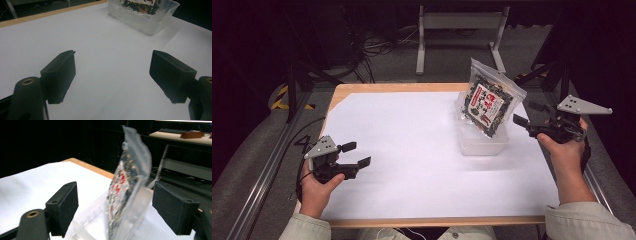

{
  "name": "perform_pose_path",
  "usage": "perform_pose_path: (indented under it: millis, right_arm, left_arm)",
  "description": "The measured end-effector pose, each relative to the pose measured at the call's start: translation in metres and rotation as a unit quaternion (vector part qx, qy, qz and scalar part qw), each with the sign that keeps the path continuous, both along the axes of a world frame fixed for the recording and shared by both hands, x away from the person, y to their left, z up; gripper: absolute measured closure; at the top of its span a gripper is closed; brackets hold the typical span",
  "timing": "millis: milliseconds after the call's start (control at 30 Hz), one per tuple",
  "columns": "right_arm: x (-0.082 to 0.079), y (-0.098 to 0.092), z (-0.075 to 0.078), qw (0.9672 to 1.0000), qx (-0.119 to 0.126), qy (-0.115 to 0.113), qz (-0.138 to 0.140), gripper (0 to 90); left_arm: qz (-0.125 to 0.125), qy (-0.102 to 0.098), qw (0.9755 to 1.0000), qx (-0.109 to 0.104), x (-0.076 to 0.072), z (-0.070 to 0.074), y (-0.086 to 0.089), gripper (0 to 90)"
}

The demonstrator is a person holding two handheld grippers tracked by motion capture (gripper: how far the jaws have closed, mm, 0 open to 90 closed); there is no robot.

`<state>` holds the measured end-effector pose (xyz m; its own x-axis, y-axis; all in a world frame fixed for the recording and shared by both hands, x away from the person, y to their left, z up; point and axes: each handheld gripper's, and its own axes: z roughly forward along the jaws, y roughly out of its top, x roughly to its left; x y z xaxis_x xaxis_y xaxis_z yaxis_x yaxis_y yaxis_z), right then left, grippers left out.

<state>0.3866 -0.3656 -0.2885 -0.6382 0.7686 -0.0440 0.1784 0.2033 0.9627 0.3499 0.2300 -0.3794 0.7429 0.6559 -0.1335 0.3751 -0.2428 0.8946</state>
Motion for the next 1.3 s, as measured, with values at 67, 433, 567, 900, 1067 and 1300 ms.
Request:
perform_pose_path:
  millis: [67,433,567,900,1067,1300]
  right_arm:
    - [-0.01,0.005,-0.003,0.9998,0.001,0.007,0.016,20.6]
    - [-0.033,0.03,-0.033,0.9968,0.003,0.034,0.072,21.4]
    - [-0.039,0.044,-0.046,0.9955,-0.017,0.033,0.087,23.8]
    - [-0.044,0.066,-0.089,0.9921,-0.033,0.056,0.108,23.3]
    - [-0.042,0.074,-0.106,0.9903,-0.038,0.07,0.114,22.9]
    - [-0.039,0.08,-0.126,0.9886,-0.045,0.088,0.114,21.9]
  left_arm:
    - [-0.003,-0.001,1.0,0.001,-0.003,-0.001,0.0,21.7]
    - [-0.01,-0.007,0.9999,0.001,-0.013,-0.01,-0.006,20.6]
    - [-0.01,-0.006,0.9999,0.001,-0.013,-0.014,-0.007,20.3]
    - [-0.005,-0.008,0.9999,-0.009,-0.014,-0.022,-0.003,19.9]
    - [-0.005,-0.013,0.9999,-0.009,-0.014,-0.025,-0.003,19.7]
    - [-0.02,-0.022,0.9996,-0.006,-0.013,-0.029,-0.004,18.6]
